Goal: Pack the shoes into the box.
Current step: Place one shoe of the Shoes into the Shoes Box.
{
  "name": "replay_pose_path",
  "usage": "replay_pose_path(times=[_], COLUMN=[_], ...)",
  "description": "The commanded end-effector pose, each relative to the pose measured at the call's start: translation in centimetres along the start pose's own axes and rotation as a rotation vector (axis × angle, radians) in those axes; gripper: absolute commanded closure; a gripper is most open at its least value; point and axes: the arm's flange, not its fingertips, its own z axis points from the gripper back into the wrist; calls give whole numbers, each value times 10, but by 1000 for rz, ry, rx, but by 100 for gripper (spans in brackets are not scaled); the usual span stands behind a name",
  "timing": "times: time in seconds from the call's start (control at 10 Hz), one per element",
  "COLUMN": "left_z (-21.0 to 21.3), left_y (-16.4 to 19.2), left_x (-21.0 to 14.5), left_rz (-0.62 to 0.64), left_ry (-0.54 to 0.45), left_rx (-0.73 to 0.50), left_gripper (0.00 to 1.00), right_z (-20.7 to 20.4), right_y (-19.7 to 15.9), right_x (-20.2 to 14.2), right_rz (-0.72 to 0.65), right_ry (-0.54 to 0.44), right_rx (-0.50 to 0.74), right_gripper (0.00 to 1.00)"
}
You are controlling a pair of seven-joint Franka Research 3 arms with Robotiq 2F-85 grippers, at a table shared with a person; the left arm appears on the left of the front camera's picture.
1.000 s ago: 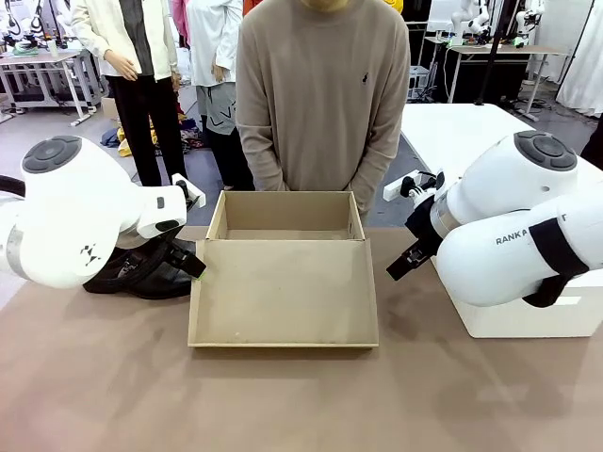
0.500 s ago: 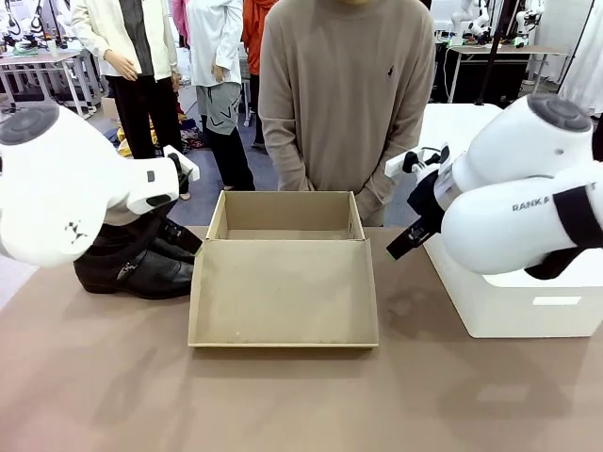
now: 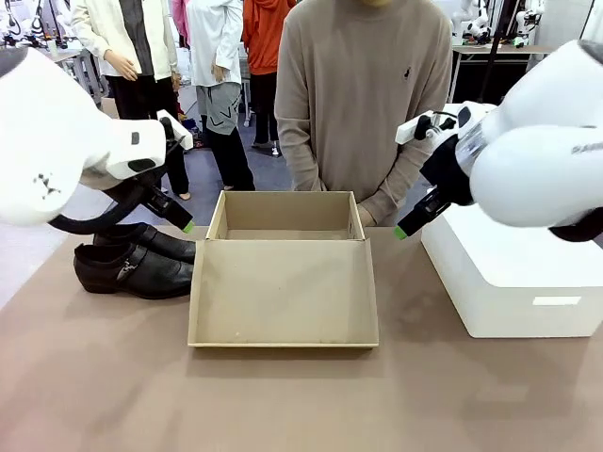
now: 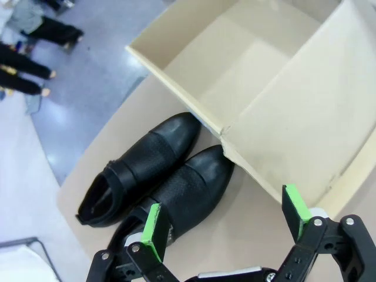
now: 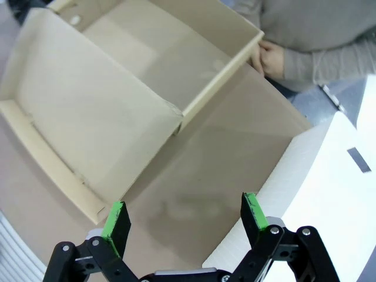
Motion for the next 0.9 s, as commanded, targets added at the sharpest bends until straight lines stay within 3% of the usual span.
replay_pose_path(times=[0.0,0.4,0.6,0.8], left_z=[20,50,59,68], left_y=[26,53,63,74], left_x=[-6,-16,-17,-16], left_rz=[-177,-445,-515,-508], left_ry=[-19,-99,-127,-189], left_rx=[-145,-298,-325,-367], left_gripper=[0,0,0,0], right_z=[27,70,83,93], right_y=[-17,-37,-45,-51], right_x=[-10,-25,-32,-35], right_rz=[108,252,297,316], right_ry=[-45,-142,-182,-227], right_rx=[137,287,333,367], right_gripper=[0,0,0,0])
